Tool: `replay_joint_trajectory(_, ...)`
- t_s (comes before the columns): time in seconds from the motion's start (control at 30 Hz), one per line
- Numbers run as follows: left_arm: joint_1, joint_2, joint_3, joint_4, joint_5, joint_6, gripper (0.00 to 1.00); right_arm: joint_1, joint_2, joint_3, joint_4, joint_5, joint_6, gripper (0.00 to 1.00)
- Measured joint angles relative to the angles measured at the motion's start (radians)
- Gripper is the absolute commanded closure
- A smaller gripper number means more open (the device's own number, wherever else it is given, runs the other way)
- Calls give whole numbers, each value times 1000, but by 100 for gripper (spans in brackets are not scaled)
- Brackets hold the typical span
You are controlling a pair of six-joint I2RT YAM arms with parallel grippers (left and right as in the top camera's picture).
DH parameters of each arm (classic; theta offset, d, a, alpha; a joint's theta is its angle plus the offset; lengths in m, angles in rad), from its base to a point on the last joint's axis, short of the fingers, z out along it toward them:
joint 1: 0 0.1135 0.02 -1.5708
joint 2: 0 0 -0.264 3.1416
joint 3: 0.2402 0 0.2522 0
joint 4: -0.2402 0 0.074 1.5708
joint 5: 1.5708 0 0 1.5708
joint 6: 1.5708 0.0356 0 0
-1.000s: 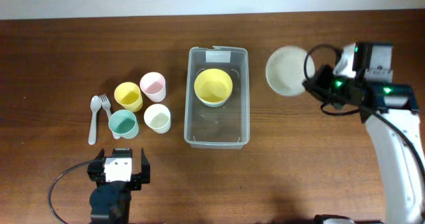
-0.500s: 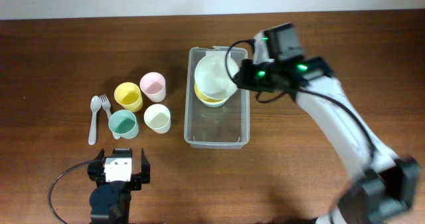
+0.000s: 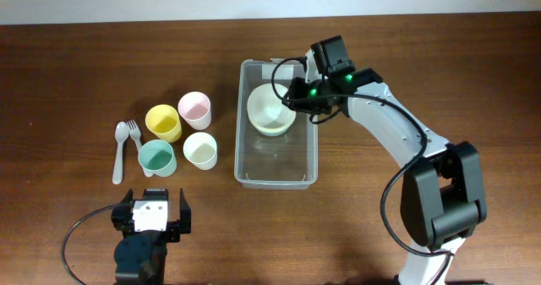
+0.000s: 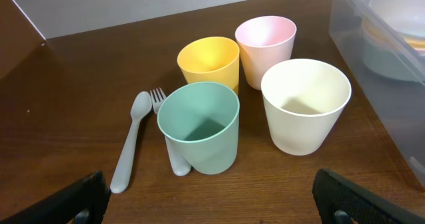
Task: Pack container
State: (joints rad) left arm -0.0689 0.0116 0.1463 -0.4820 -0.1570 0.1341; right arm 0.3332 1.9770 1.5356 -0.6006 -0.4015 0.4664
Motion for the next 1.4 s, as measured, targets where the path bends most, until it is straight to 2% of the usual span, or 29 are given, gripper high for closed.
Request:
replay_joint_trajectory(0.23,0,0,0,0,0,0,0,-31,-85,128,-231,-14,-21,67)
replay_joint_trajectory(0.37,0,0,0,0,0,0,0,-105,-210,220,-413,45,-31,57)
replay_joint_trajectory(0.5,0,0,0,0,0,0,0,-233,-323,248,-522,107,-36,44)
replay_joint_trajectory(0.57,0,0,0,0,0,0,0,-320,-362,249,-568,128,-34,34)
replay_joint_trajectory(0.63,0,0,0,0,0,0,0,-392,-377,249,-598,143,-39,16)
replay_joint_trajectory(0.7,0,0,0,0,0,0,0,-463,-378,249,-625,153,-42,11)
replay_joint_trajectory(0.8,0,0,0,0,-1,1,0,-544,-377,248,-669,158,-43,8)
replay_joint_trajectory(0.83,0,0,0,0,-5,2,0,-562,-377,248,-679,161,-44,1)
replay_joint_trajectory(1.13,0,0,0,17,13,4,0,-613,-377,248,-697,168,-43,1)
replay_joint_trajectory(1.4,0,0,0,222,175,2,0,-613,-377,248,-698,169,-44,1)
